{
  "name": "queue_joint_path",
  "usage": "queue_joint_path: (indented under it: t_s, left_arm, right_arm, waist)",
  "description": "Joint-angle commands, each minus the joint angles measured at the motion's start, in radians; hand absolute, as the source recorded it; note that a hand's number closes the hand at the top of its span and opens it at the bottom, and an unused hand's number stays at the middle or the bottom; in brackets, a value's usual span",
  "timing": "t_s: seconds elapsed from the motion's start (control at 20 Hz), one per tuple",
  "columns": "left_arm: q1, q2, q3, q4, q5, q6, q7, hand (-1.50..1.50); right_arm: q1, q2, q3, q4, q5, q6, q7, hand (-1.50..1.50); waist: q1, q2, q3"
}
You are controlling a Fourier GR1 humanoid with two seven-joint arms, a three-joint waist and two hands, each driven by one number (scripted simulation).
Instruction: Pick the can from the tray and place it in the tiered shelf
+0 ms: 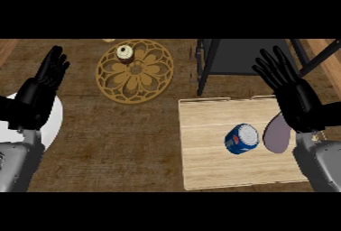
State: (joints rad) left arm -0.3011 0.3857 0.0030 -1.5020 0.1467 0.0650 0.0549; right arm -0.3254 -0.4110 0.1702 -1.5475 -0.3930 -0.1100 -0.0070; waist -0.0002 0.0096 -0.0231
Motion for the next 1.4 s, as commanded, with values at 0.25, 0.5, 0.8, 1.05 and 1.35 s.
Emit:
queue_joint_path:
  t_s: [0.25, 0.5, 0.8, 1.05, 1.35]
  left_arm:
    - [0.088, -0.128, -0.129, 0.086, -0.144, 0.057, -0.068, 0.00]
    - [0.080, -0.115, -0.117, 0.062, -0.086, 0.023, -0.018, 0.00]
    - [0.091, -0.174, -0.147, 0.130, -0.126, 0.040, -0.066, 0.00]
    - [0.158, -0.199, -0.187, 0.069, -0.170, 0.061, -0.075, 0.00]
    - [0.162, -0.162, -0.152, 0.071, -0.140, 0.009, -0.068, 0.00]
  right_arm:
    - [-0.032, -0.169, -0.135, 0.028, -0.067, 0.116, 0.215, -1.50]
    - [0.090, -0.248, -0.111, 0.165, 0.265, -0.158, 0.104, 1.50]
    - [0.180, 0.009, -0.238, 0.133, 0.171, -0.335, -0.145, -1.50]
    - [0.305, -0.006, -0.207, 0.077, 0.079, -0.058, -0.236, -1.50]
    - [0.266, -0.222, -0.142, -0.077, 0.174, 0.021, 0.039, -1.50]
  waist:
    - [-0.006, -0.009, 0.023]
    - [-0.026, 0.003, 0.015]
    - [-0.011, -0.010, 0.023]
    - [-0.007, -0.011, 0.023]
    - [-0.003, -0.012, 0.022]
